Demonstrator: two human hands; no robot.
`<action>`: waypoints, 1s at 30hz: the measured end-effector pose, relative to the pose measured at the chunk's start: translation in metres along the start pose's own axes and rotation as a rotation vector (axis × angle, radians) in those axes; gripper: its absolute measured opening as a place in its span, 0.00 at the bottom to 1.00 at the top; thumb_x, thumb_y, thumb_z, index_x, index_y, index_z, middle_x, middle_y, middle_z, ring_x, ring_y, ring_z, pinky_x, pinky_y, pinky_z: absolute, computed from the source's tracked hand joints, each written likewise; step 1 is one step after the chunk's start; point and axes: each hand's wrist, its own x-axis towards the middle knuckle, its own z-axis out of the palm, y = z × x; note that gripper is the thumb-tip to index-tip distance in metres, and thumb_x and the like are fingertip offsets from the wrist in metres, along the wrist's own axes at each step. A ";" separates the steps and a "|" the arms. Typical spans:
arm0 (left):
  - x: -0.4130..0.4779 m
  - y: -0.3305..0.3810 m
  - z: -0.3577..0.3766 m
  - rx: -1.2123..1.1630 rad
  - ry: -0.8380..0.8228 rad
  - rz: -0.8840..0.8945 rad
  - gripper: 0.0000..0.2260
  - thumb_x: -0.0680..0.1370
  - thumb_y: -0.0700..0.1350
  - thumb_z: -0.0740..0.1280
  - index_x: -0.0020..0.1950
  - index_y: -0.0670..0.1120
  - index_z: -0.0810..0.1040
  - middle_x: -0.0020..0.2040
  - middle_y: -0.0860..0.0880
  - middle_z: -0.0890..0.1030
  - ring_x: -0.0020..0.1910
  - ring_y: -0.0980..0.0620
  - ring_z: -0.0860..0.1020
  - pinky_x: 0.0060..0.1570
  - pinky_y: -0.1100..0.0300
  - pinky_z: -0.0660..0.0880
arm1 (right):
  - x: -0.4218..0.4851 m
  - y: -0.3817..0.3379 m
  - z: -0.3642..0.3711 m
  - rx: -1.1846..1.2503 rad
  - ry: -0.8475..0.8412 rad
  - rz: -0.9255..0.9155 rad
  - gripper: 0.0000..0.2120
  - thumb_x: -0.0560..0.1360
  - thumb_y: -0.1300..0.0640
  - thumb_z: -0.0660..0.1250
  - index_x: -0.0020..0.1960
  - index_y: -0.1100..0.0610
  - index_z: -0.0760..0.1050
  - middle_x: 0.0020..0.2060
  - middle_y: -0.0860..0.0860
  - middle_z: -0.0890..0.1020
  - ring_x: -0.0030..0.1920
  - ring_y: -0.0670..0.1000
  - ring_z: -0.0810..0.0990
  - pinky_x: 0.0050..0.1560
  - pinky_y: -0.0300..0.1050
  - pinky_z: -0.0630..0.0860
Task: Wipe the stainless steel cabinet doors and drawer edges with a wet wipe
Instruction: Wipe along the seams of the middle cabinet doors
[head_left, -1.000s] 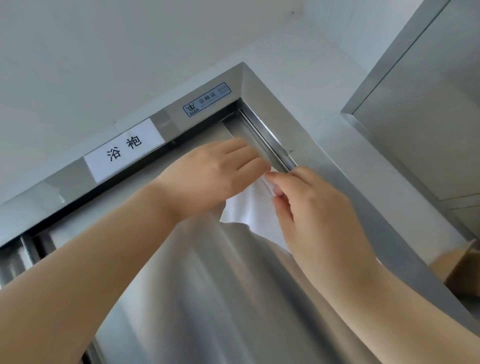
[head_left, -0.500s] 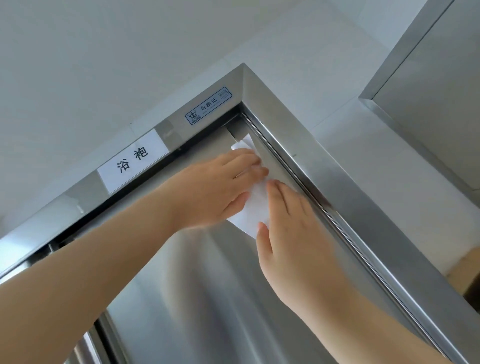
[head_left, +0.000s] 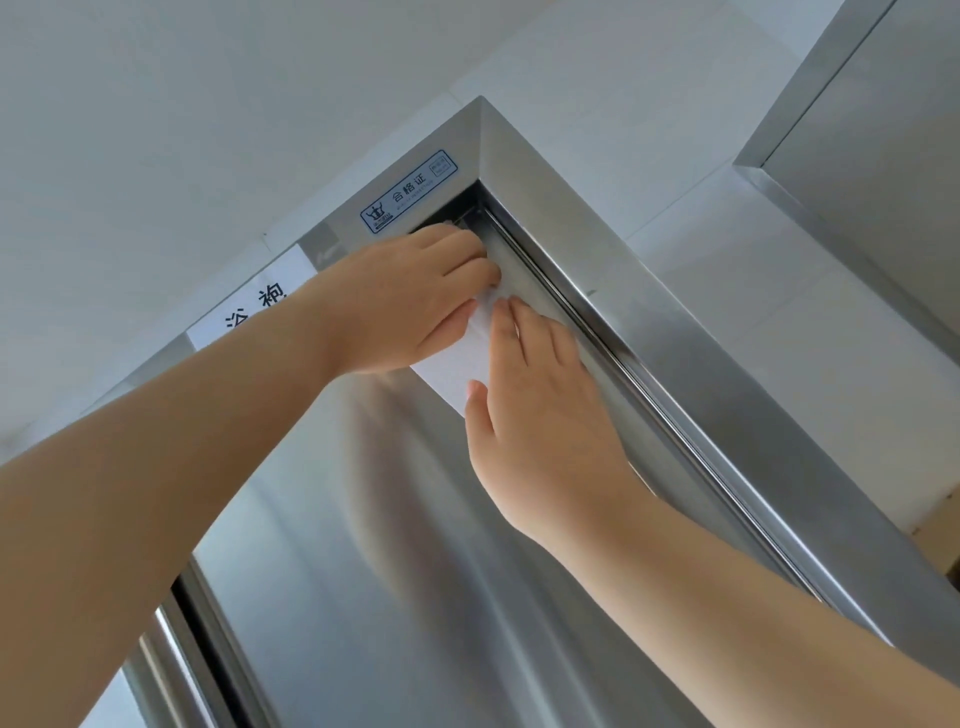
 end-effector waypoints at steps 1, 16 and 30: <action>0.000 0.001 0.001 0.011 0.007 0.004 0.16 0.79 0.44 0.53 0.56 0.38 0.76 0.51 0.41 0.77 0.51 0.40 0.76 0.49 0.49 0.75 | -0.001 0.000 0.001 -0.003 -0.001 0.001 0.29 0.79 0.53 0.52 0.76 0.60 0.46 0.73 0.53 0.55 0.70 0.52 0.55 0.70 0.43 0.55; -0.006 0.141 0.019 -0.119 -0.013 0.207 0.16 0.78 0.43 0.51 0.53 0.39 0.77 0.47 0.41 0.77 0.47 0.39 0.75 0.60 0.50 0.65 | -0.145 0.044 -0.004 -0.009 -0.023 0.263 0.29 0.77 0.53 0.54 0.75 0.61 0.54 0.69 0.54 0.65 0.66 0.56 0.65 0.65 0.48 0.65; 0.000 0.414 0.034 -0.397 -0.197 0.611 0.11 0.78 0.45 0.59 0.58 0.44 0.74 0.50 0.48 0.74 0.49 0.46 0.71 0.52 0.53 0.71 | -0.395 0.136 -0.027 -0.059 -0.234 0.660 0.27 0.77 0.53 0.52 0.72 0.63 0.60 0.66 0.56 0.65 0.65 0.55 0.65 0.63 0.46 0.68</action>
